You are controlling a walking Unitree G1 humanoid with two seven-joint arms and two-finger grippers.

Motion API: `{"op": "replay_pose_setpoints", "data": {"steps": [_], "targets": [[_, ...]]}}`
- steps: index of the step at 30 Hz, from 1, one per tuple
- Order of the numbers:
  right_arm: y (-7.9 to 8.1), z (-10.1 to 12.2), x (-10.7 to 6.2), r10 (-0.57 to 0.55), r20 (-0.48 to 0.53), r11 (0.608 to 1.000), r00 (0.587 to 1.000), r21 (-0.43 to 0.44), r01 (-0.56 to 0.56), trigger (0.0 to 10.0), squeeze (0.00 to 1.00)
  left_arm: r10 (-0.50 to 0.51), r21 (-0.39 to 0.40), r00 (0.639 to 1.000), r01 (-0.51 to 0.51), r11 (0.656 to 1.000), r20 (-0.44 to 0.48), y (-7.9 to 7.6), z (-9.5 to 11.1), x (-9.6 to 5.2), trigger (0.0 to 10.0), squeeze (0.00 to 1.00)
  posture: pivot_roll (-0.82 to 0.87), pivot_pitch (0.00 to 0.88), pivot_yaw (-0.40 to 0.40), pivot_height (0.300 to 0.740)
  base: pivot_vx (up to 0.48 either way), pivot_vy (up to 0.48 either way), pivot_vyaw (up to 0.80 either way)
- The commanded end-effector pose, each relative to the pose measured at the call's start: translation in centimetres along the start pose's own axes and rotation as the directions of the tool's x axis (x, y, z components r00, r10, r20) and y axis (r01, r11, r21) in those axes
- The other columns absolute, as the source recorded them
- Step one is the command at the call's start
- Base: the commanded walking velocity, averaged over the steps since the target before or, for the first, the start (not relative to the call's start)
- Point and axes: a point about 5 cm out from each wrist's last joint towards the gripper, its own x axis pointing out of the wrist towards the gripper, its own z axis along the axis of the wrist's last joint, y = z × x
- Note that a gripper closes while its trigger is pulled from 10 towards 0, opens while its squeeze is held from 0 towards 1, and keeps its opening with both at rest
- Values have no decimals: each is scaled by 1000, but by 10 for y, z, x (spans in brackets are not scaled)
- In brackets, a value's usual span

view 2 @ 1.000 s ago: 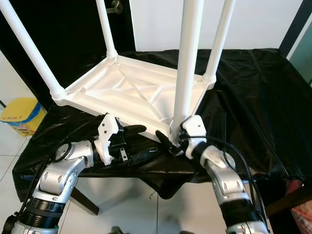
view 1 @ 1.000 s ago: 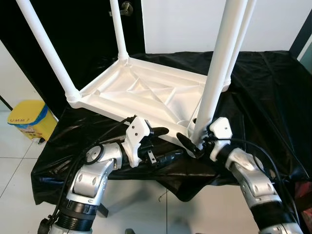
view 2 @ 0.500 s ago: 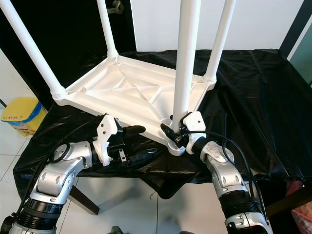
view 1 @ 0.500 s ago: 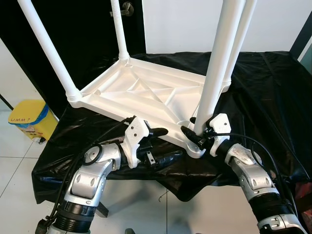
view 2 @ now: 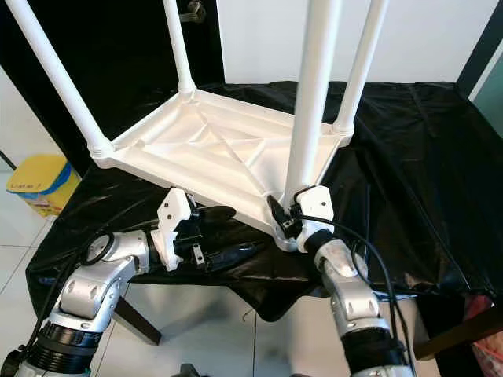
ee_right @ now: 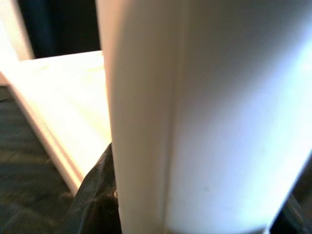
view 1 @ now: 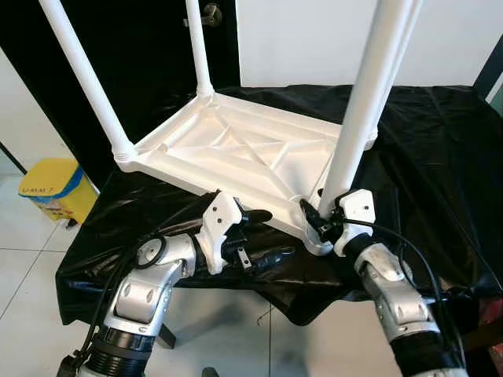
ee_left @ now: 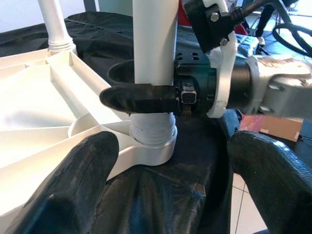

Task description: Building children table

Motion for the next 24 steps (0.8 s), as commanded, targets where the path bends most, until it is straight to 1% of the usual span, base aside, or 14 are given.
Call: {"op": "replay_pose_setpoints", "data": {"steps": [1,2,4,6,8,10,11,14,17,22,23,24], "targets": [[-9,-19,-11,-109,-103,994,989,4,110,10000,0,62,-7,998,-62,998,-8,1,-1,0,10000,0,-117,25,16,740,0,0,0],[-9,-19,-11,-109,-103,994,989,4,110,10000,0,62,-7,998,-62,998,-8,1,-1,0,10000,0,-117,25,16,740,0,0,0],[-9,-21,-11,-186,-110,982,976,22,189,10000,0,59,-10,998,-59,998,-4,1,0,1,10000,0,-119,29,17,740,0,0,0],[-9,-21,-11,-186,-110,982,976,22,189,10000,0,59,-10,998,-59,998,-4,1,0,1,10000,0,-119,29,17,740,0,0,0],[-6,-21,-10,-258,-110,964,960,34,263,10000,0,56,-12,998,-56,998,-3,0,-1,1,10000,0,-117,30,15,740,0,0,0],[-4,-20,-9,-279,-104,958,955,36,284,10000,0,54,-17,999,-54,998,0,-1,-1,2,10000,0,-117,30,15,740,0,0,0],[0,-18,-8,-284,-97,957,954,42,289,10000,0,52,-21,999,-52,998,1,-2,-1,2,10000,0,-117,31,16,740,0,0,0],[0,-18,-8,-284,-97,957,954,42,289,10000,0,52,-21,999,-52,998,1,-2,-1,2,10000,0,-117,31,16,740,0,0,0],[5,-15,-9,-288,-91,955,953,46,292,10000,0,48,-25,999,-48,999,3,-4,-1,2,10000,0,-117,34,16,740,0,0,0],[6,-14,-10,-289,-89,955,953,46,294,10000,0,46,-26,999,-46,999,2,-4,-2,2,10000,0,-117,34,15,740,0,0,0],[4,-13,-9,-282,-85,957,956,52,287,10000,714,46,-26,999,-46,999,1,-4,-2,1,10000,0,-119,31,13,740,0,0,0],[4,-13,-9,-282,-85,957,956,52,287,10000,714,46,-26,999,-46,999,1,-4,-2,1,10000,0,-119,31,13,740,0,0,0]]}}
